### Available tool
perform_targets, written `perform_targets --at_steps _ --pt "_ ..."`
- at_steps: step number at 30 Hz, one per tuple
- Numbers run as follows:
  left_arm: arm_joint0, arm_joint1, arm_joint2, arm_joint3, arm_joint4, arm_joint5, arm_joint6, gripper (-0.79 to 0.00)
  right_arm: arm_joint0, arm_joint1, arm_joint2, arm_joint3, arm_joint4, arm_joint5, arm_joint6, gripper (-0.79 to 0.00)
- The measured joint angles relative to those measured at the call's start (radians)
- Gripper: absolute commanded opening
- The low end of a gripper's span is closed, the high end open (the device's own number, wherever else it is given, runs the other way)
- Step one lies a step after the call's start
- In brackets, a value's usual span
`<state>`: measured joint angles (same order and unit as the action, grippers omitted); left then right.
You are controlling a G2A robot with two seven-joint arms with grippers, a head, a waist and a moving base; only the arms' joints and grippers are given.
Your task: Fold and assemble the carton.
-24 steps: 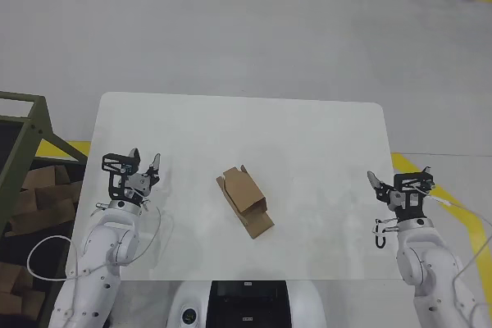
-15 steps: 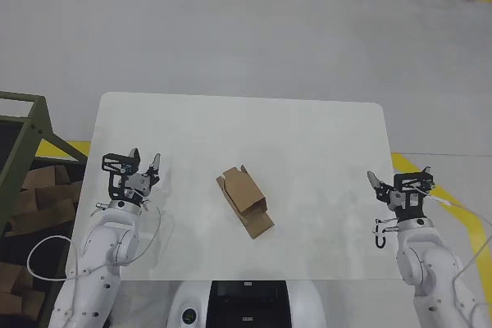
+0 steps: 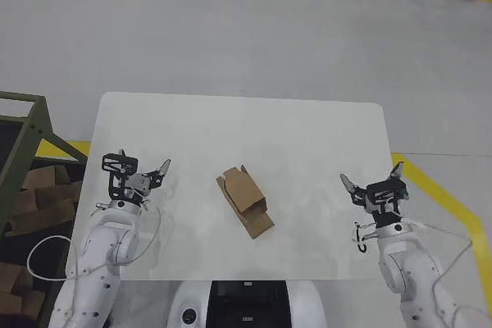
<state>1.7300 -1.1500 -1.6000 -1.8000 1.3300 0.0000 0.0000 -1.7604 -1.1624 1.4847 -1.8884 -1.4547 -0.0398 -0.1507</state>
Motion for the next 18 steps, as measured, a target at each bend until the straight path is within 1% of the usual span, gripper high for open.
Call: perform_targets --at_steps 8,13,18 --pt "0.000 0.000 0.000 0.000 0.000 0.000 0.000 0.000 -0.016 -0.007 -0.075 -0.030 -0.090 0.010 -0.086 0.000" --pt "0.000 0.000 0.000 0.000 0.000 0.000 0.000 0.000 0.020 -0.015 -0.136 -0.016 -0.160 0.037 -0.099 0.000" --pt "0.000 0.000 0.000 0.000 0.000 0.000 0.000 0.000 0.055 -0.020 -0.185 -0.029 -0.224 0.037 -0.103 0.000"
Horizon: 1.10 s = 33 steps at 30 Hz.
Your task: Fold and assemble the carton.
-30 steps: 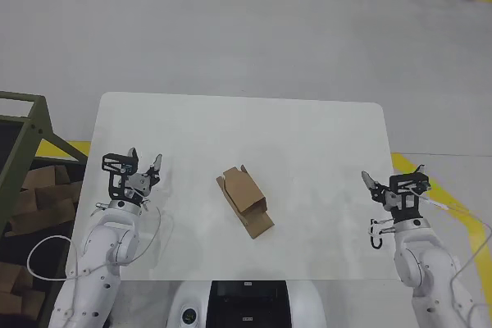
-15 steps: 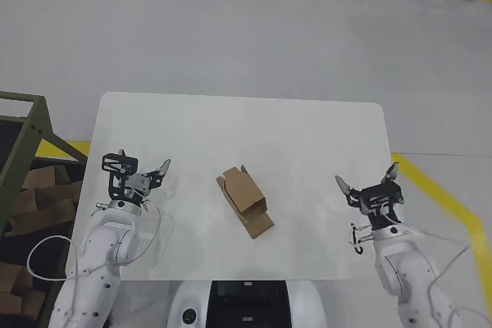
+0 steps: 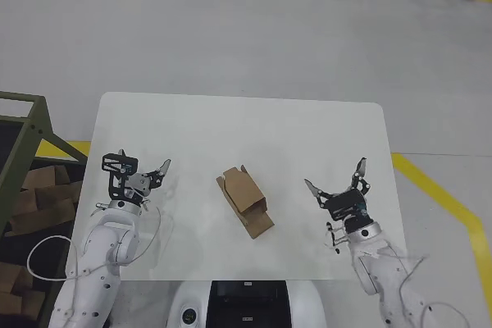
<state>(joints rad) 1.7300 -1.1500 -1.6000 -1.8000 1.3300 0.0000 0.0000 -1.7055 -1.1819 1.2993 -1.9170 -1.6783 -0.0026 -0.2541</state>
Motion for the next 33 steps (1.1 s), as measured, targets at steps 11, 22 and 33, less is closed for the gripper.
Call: perform_targets --at_steps 11,22,33 --pt "0.000 0.000 0.000 0.000 0.000 0.000 0.000 0.000 0.084 -0.013 -0.113 -0.007 -0.141 -0.016 0.051 0.000" --pt "0.000 0.000 0.000 0.000 0.000 0.000 0.000 0.000 0.076 0.000 -0.174 -0.017 -0.429 -0.118 0.047 0.000" --pt "0.000 0.000 0.000 0.000 0.000 0.000 0.000 0.000 0.038 0.013 -0.214 -0.024 -0.536 -0.232 0.043 0.000"
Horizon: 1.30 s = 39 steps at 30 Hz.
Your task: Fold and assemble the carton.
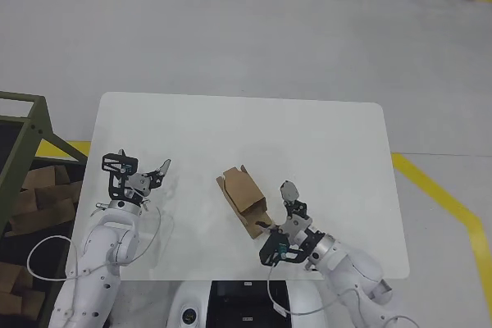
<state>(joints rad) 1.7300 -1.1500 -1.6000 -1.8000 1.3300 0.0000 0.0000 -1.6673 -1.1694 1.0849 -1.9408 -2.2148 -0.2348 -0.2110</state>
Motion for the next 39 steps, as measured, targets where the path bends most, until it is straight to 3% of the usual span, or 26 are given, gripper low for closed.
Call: perform_targets --at_steps 19,31,39 --pt "0.000 0.000 0.000 0.000 0.000 0.000 0.000 0.000 0.004 0.000 -0.008 0.004 -0.006 -0.007 0.004 0.000" --pt "0.000 0.000 0.000 0.000 0.000 0.000 0.000 0.000 0.083 -0.033 -0.172 0.027 -0.216 0.045 0.303 0.000" --pt "0.000 0.000 0.000 0.000 0.000 0.000 0.000 0.000 0.102 -0.049 -0.252 0.027 -0.344 0.072 0.406 0.000"
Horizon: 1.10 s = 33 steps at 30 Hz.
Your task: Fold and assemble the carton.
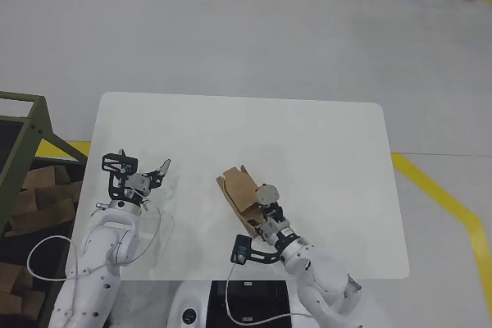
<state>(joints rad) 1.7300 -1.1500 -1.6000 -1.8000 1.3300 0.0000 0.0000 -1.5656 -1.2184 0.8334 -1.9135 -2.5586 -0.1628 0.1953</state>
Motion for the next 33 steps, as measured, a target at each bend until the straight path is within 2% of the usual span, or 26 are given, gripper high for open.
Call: perform_targets --at_steps 6,21,27,33 --pt "0.000 0.000 0.000 0.000 0.000 0.000 0.000 0.000 0.030 -0.014 -0.058 0.021 -0.067 -0.018 0.033 0.000" --pt "0.000 0.000 0.000 0.000 0.000 0.000 0.000 0.000 0.031 -0.014 -0.059 0.020 -0.068 -0.019 0.032 0.000" --pt "0.000 0.000 0.000 0.000 0.000 0.000 0.000 0.000 -0.017 -0.005 -0.030 -0.024 -0.076 0.091 -0.035 0.000" --pt "0.000 0.000 0.000 0.000 0.000 0.000 0.000 0.000 -0.030 -0.004 -0.027 -0.032 -0.119 0.072 -0.008 0.000"
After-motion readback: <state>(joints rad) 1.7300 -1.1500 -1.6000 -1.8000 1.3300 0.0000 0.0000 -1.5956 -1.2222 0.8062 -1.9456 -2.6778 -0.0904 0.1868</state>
